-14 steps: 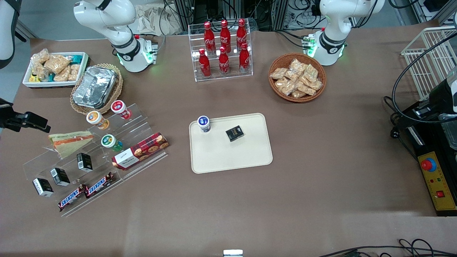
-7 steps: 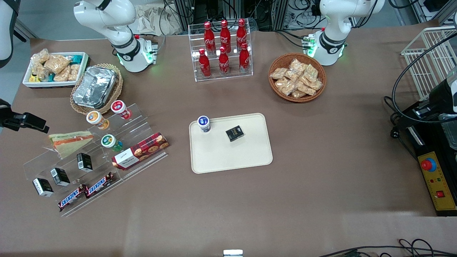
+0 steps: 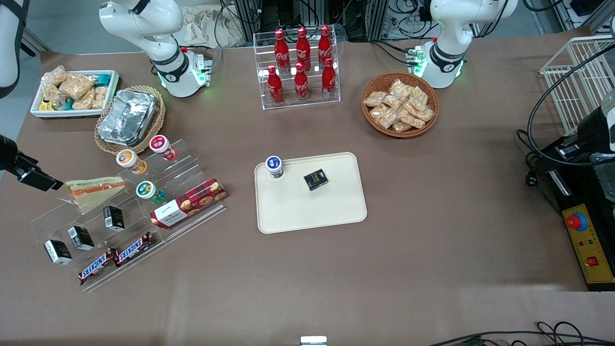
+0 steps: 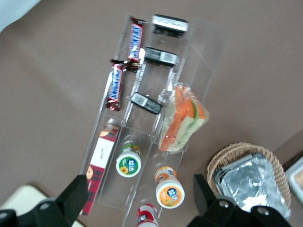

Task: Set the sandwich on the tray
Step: 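Move the right gripper toward the wrapped sandwich on the acrylic rack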

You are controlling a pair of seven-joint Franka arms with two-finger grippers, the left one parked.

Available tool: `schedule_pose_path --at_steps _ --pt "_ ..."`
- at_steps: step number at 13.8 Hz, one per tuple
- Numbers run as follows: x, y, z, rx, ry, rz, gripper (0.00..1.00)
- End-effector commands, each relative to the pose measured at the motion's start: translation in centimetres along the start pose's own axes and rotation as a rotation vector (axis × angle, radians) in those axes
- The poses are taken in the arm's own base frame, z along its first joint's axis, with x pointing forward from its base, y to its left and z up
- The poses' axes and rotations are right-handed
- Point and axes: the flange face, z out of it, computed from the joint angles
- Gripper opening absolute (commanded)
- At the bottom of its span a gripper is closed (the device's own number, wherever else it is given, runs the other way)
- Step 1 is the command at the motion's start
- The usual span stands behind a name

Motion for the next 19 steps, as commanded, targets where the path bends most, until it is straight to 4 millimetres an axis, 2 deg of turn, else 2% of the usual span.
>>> schedule_pose_path --at_steps 1,3,4,7,9,11,19 --pt "2.3 2.0 2.0 -0.007 -0.043 0.144 0.99" --pt "4.1 2.9 4.5 -0.030 -0.069 0.183 0.99" --pt "5.4 4.0 5.2 -0.023 -0.062 0.221 0.99" --pt "7.2 4.7 7.6 -0.031 -0.060 0.252 0.99" --pt "7.3 4.6 10.4 -0.017 -0.060 0.289 0.99" --pt "7.4 5.3 12.6 -0.009 -0.057 0.331 0.99" --pt "5.7 5.4 17.1 -0.033 -0.086 0.365 0.99"
